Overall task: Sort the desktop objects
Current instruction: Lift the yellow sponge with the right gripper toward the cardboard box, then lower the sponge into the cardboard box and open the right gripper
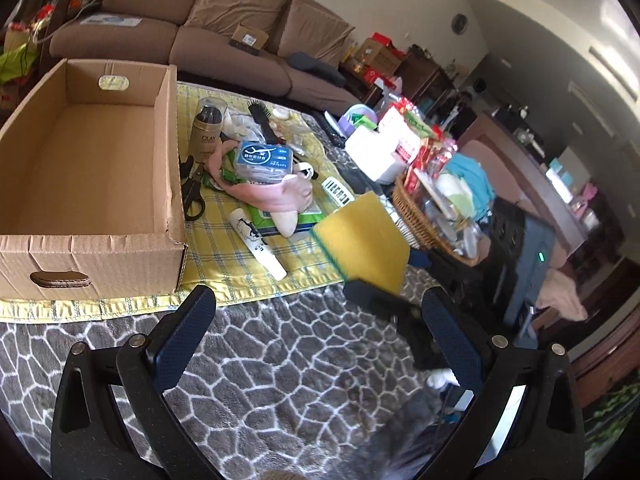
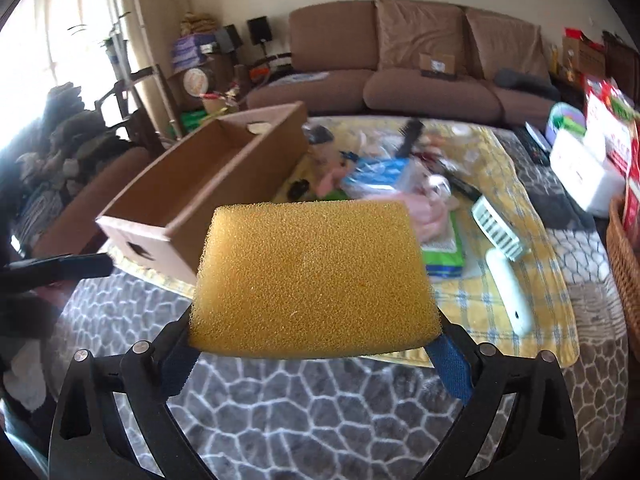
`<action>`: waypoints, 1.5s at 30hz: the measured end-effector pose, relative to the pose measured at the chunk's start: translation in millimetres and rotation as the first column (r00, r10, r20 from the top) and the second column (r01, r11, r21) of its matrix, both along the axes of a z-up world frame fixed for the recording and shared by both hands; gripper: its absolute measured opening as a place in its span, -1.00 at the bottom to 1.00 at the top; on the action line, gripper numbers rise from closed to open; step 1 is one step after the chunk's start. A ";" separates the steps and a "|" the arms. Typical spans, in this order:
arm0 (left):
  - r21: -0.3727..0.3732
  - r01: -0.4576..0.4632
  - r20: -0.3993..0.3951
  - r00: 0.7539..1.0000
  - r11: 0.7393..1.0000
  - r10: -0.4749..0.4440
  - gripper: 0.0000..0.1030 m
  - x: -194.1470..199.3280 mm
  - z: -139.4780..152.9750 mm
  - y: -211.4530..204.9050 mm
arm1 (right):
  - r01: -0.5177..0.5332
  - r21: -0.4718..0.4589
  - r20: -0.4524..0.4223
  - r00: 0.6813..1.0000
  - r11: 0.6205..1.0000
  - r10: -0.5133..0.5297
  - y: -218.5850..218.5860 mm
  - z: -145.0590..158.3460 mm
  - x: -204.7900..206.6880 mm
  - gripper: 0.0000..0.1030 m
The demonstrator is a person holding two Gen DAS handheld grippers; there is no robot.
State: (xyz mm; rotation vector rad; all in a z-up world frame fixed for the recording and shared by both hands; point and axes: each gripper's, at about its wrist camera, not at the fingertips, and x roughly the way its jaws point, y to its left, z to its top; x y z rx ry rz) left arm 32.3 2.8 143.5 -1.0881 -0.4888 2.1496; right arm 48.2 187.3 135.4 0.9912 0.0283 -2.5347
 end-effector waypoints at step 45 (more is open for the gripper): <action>-0.130 -0.119 0.191 0.971 0.984 0.143 -0.16 -262.9 34.7 -195.8 | -0.140 -0.136 0.128 0.979 0.981 0.158 -256.4 54.5 -212.9 0.94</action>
